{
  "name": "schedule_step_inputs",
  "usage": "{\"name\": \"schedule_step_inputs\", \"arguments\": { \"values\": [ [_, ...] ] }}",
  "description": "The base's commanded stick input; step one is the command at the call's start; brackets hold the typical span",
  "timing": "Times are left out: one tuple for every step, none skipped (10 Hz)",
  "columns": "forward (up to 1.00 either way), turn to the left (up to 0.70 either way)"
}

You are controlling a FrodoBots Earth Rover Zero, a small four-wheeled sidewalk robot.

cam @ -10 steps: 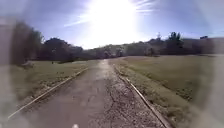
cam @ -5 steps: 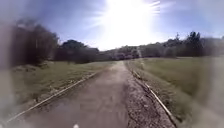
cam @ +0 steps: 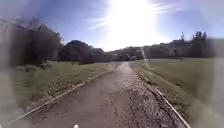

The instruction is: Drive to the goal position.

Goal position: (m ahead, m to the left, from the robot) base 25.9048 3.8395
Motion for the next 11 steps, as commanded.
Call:
{"name": "schedule_step_inputs", "arguments": {
  "values": [
    [0.7, 0.0],
    [0.7, 0.0],
    [0.7, -0.08],
    [0.7, -0.01],
    [0.7, 0.0],
    [0.7, 0.0],
    [0.7, 0.0],
    [0.7, 0.0],
    [0.7, 0.0],
    [0.7, 0.0],
    [0.7, 0.0]
  ]
}}
